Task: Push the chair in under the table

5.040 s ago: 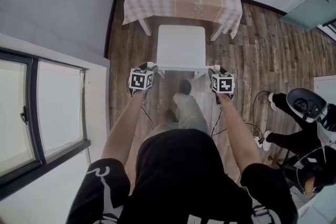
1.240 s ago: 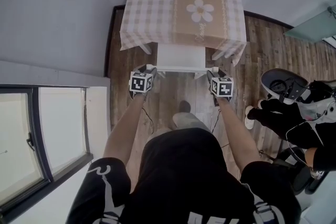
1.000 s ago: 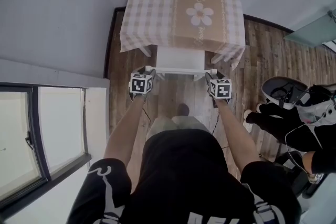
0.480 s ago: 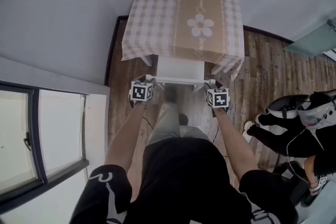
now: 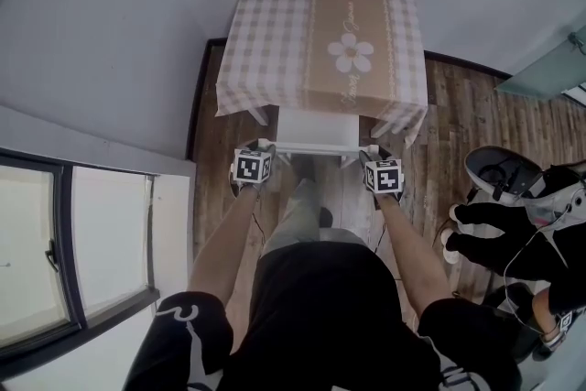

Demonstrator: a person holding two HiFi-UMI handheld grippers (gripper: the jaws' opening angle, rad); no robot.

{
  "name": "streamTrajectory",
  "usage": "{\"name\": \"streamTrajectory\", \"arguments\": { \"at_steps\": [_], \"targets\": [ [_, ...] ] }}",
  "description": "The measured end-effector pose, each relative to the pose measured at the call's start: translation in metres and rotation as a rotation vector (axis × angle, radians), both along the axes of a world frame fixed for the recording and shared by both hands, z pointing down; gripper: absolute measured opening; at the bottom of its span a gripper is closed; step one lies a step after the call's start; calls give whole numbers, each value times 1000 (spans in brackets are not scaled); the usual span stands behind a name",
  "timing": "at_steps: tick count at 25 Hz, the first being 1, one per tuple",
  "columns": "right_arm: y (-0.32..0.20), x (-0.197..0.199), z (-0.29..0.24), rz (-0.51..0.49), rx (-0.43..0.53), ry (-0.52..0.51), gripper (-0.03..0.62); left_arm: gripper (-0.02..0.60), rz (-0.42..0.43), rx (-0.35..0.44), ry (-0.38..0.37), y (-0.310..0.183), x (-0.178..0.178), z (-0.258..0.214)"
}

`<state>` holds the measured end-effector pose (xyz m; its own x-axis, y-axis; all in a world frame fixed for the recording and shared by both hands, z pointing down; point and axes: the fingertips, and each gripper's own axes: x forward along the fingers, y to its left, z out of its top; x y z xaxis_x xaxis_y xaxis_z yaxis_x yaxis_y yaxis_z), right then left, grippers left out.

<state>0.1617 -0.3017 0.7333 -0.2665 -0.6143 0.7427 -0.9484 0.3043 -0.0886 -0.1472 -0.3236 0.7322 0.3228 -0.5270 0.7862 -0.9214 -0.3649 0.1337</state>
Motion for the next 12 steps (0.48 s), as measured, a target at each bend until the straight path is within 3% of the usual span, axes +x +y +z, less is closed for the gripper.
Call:
{"name": "streamTrajectory", "arguments": {
  "at_steps": [12],
  "targets": [
    [-24,-5,1,19,4,8,235,209,9,17,4,-28,-6,1]
  ]
}}
